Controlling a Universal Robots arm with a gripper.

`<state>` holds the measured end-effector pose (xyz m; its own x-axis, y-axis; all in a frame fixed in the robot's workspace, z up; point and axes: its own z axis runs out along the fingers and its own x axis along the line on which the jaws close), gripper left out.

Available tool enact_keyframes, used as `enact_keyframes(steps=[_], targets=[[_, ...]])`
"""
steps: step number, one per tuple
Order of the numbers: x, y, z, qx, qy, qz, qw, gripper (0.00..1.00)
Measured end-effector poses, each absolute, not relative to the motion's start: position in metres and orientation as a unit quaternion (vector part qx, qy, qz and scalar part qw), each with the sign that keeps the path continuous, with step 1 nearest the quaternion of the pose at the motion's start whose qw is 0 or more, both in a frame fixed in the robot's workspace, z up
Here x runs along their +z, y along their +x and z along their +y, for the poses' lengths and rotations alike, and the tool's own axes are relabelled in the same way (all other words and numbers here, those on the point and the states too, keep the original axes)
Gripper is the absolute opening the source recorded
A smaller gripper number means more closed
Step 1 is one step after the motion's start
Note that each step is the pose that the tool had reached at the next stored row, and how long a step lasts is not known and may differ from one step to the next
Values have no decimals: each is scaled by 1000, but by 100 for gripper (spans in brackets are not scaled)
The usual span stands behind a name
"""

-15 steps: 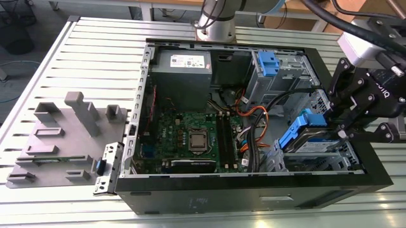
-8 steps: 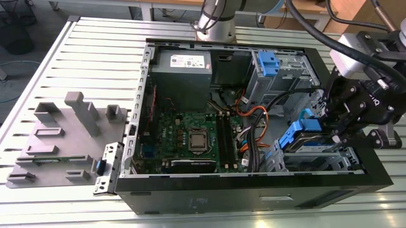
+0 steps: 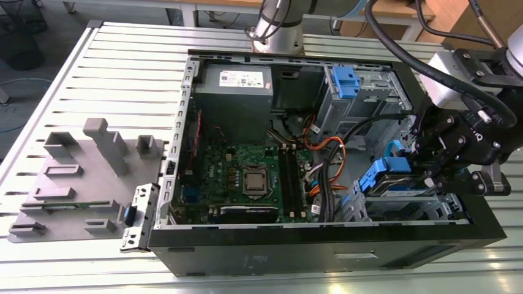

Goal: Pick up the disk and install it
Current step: 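Insert the disk into the insertion slot, then insert the first disk wire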

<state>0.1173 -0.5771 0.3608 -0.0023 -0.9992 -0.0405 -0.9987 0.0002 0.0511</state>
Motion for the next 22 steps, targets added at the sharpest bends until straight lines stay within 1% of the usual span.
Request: enact_keyframes(steps=[3,4,5,6,8,13,22], targets=[[361,117,-577,-32,706,-707,4,36],[360,117,-577,-33,706,-707,4,42],[360,117,-577,-33,706,-707,4,42],[360,117,-577,-32,706,-707,4,48],[360,117,-577,-32,706,-707,4,48],[353,114,-577,-28,707,-707,-1,48],[352,114,-575,-27,707,-707,-1,48]])
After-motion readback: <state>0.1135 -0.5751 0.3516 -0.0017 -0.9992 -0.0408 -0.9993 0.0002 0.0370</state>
